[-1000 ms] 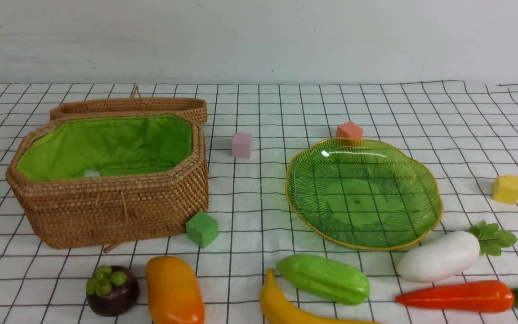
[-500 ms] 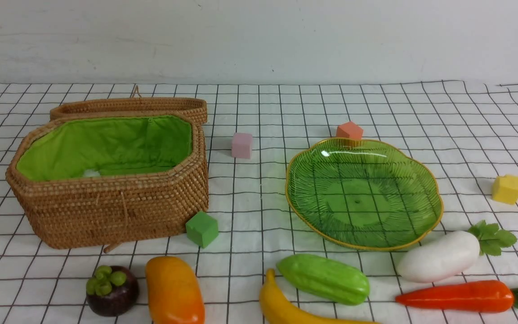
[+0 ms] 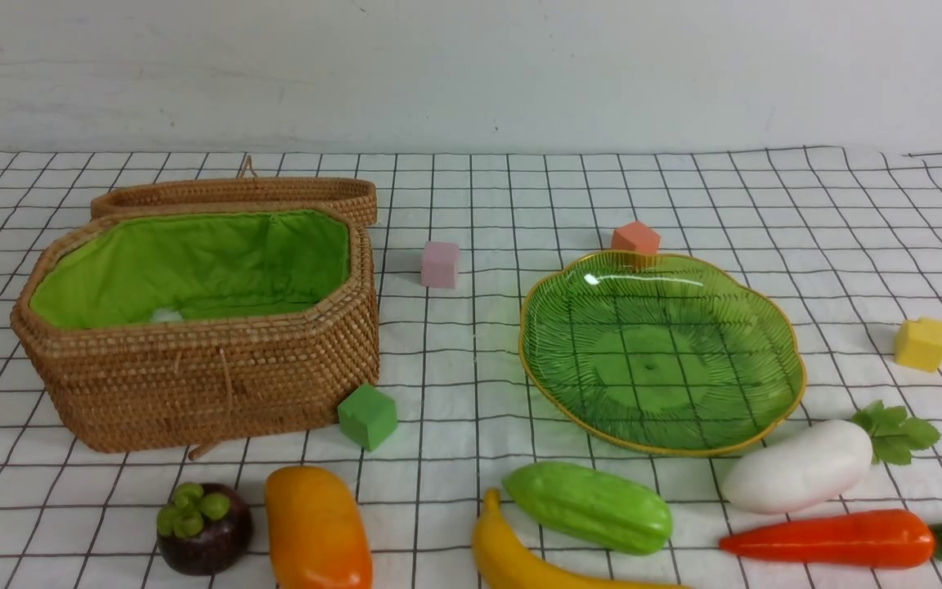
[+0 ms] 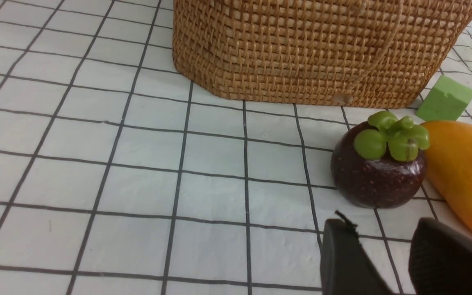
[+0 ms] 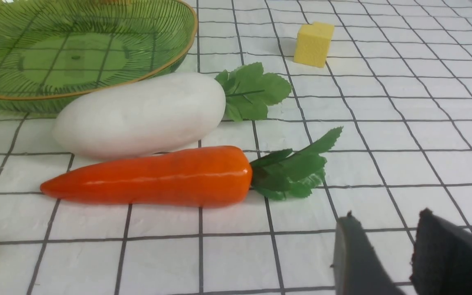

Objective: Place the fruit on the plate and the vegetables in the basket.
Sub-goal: Grab a mangosteen with your left arm and put it on the plate on the right

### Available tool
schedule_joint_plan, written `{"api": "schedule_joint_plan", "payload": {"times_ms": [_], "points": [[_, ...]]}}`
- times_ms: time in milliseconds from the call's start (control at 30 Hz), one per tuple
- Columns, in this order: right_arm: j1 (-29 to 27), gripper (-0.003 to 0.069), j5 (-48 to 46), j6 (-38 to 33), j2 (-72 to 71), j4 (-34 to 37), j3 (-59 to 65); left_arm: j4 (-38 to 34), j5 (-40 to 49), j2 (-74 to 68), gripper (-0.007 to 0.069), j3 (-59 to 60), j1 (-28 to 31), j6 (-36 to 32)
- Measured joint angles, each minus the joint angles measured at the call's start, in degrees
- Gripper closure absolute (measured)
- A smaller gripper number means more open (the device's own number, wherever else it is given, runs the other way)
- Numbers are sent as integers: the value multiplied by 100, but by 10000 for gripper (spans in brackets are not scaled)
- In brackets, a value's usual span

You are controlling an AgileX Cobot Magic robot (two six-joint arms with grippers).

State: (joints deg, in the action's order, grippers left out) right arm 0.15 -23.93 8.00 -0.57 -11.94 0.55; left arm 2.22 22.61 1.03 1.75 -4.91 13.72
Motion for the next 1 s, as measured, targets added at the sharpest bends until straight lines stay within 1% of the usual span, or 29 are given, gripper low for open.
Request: {"api": "schedule_joint_plan", "payload": {"times_ms": [67, 167, 200, 233, 300, 333, 367, 400, 433, 467, 533, 600, 633, 667, 700, 767, 800, 833, 867, 933, 1000], "points": [[0, 420, 0, 0, 0, 0, 0, 67, -48, 0, 386, 0, 0, -7], [0, 420, 0, 0, 0, 0, 0, -126, -635, 0, 386, 0, 0, 175], [0, 420, 0, 0, 0, 0, 0, -126, -635, 0, 386, 0, 0, 200], [0, 420, 0, 0, 0, 0, 0, -298, -977, 0, 386, 0, 0, 305], [0, 420, 0, 0, 0, 0, 0, -670, -2081, 0, 386, 0, 0, 529], [0, 420, 0, 0, 0, 0, 0, -722, -2458, 0, 386, 0, 0, 535], [0, 420, 0, 0, 0, 0, 0, -731, -2551, 0, 386, 0, 0, 535], [0, 420, 0, 0, 0, 0, 0, -777, -3386, 0, 386, -10, 0, 552], [0, 420, 0, 0, 0, 0, 0, -777, -3386, 0, 386, -18, 0, 559], [0, 419, 0, 0, 0, 0, 0, -806, -3618, 0, 386, -169, 0, 565], [0, 419, 0, 0, 0, 0, 0, -827, -3627, 0, 386, -474, 0, 565], [0, 419, -6, 0, 0, 0, 0, -833, -3319, -309, 386, -1397, 0, 565], [0, 419, -6, 0, 0, 0, 0, -833, -2996, -596, 386, -1829, 0, 590], [0, 419, -6, 0, 0, 0, 0, -833, -2933, -651, 386, -2007, 0, 596], [0, 419, -6, 0, 0, 0, 0, -833, -2652, -878, 386, -2368, 0, 638], [0, 419, -6, 0, 0, 0, 0, -833, -1400, -1775, 386, -3547, 0, 742], [0, 419, -6, 0, 0, 0, 0, -833, -1102, -1971, 386, -3751, 0, 742], [0, 419, -6, 0, 0, 0, 0, -811, -423, -2427, 386, -4143, 0, 742], [0, 419, -6, 0, 0, 0, 0, -806, -331, -2490, 386, -4143, 0, 736], [0, 419, -6, 0, 0, 0, 0, -710, 477, -3222, 386, -4552, 0, 675], [0, 419, -6, 0, 0, 0, 0, -634, 749, -3762, 386, -4672, 0, 651]]}}
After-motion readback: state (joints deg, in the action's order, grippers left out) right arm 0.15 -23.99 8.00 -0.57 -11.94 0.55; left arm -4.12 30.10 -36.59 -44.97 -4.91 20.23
